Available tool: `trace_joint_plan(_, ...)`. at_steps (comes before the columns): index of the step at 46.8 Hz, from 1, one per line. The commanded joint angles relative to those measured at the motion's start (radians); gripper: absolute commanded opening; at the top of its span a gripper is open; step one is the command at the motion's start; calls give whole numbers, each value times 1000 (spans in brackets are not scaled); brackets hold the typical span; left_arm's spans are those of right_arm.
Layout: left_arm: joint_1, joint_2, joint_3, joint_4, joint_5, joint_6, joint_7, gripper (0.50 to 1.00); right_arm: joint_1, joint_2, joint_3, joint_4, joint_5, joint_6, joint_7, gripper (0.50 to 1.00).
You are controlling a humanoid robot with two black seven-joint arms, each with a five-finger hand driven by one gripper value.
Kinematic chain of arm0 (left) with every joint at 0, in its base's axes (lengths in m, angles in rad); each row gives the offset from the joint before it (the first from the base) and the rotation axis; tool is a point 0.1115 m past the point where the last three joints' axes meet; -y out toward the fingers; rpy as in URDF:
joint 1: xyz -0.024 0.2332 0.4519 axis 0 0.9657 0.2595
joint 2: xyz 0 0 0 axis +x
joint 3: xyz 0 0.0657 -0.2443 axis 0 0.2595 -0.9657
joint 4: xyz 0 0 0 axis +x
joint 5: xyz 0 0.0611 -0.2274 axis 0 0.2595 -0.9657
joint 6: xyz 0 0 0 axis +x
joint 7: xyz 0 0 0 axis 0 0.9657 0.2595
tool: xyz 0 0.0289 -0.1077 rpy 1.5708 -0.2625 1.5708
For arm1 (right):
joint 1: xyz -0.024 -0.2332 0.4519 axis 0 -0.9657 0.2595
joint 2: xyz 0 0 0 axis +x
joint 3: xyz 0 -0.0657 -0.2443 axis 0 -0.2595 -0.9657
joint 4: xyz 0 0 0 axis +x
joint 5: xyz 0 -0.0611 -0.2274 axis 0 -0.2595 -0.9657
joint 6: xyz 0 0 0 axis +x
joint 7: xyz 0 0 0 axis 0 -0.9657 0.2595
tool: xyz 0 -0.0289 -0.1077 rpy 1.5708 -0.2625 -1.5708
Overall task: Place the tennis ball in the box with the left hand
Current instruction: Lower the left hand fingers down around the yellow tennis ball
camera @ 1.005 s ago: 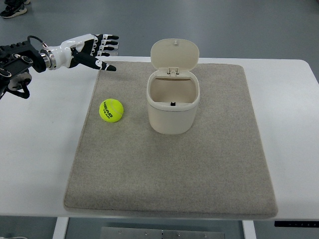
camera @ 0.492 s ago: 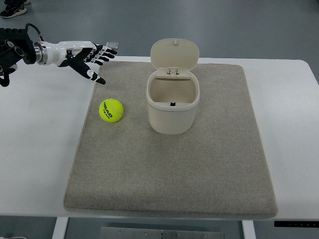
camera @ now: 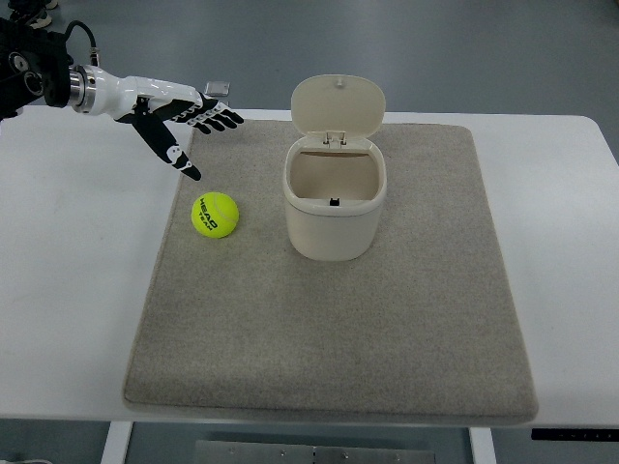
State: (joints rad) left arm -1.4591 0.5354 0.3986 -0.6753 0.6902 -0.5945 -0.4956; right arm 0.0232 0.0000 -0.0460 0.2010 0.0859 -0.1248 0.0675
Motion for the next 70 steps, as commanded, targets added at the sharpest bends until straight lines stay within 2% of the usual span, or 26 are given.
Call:
trace_joint_plan(1,8,5,6,-1,14,9,0,979,0,0,0,0,0,0,0,901)
trace_joint_plan(11,39,5,3,-24,97,58,0,979,0,0,0,0,0,1,0,901)
trace_joint_plan(26,43,-11,6,-61,114,90,2,979,1,0,0,0,0,1,0,901)
trace_joint_plan(49,31,-37,3,-89,261,117,0,979,0,0,0,0,0,0,0,901)
trace_joint_plan(62,42,-41,3,-110,381,168,2,979,0,0,0,0,0,0,0,901)
trace_joint_plan(70,46,-49,3,-109,385,174,2,979,0,0,0,0,0,0,0,901)
